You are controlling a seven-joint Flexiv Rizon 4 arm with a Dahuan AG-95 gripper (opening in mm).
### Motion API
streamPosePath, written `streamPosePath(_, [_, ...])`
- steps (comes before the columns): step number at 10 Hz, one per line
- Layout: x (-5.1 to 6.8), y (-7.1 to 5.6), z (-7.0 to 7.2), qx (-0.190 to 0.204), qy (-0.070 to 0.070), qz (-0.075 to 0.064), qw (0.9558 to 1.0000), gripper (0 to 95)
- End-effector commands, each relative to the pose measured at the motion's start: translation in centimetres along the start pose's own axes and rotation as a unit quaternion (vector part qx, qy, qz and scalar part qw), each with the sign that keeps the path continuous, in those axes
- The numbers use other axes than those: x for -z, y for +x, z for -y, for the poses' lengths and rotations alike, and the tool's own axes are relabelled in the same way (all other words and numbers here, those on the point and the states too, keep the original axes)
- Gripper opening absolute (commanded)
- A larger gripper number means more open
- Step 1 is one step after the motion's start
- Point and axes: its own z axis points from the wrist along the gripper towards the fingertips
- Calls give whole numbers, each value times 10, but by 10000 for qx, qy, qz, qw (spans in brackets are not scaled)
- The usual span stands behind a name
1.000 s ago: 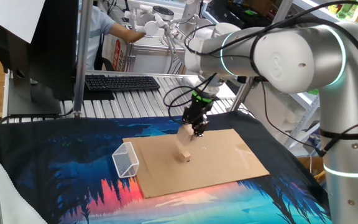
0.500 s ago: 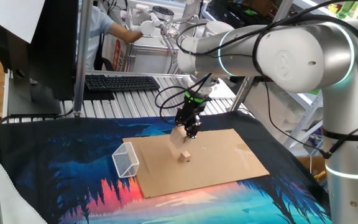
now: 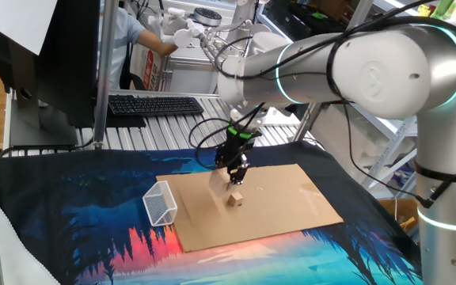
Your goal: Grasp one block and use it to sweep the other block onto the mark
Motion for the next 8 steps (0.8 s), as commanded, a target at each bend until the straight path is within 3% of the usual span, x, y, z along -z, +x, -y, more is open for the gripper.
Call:
streamPosePath(1, [-11,2,1,-9,-2,94,10000,0])
streamPosePath(8, [-22,-14,-3,-20,-21,165,9999,0])
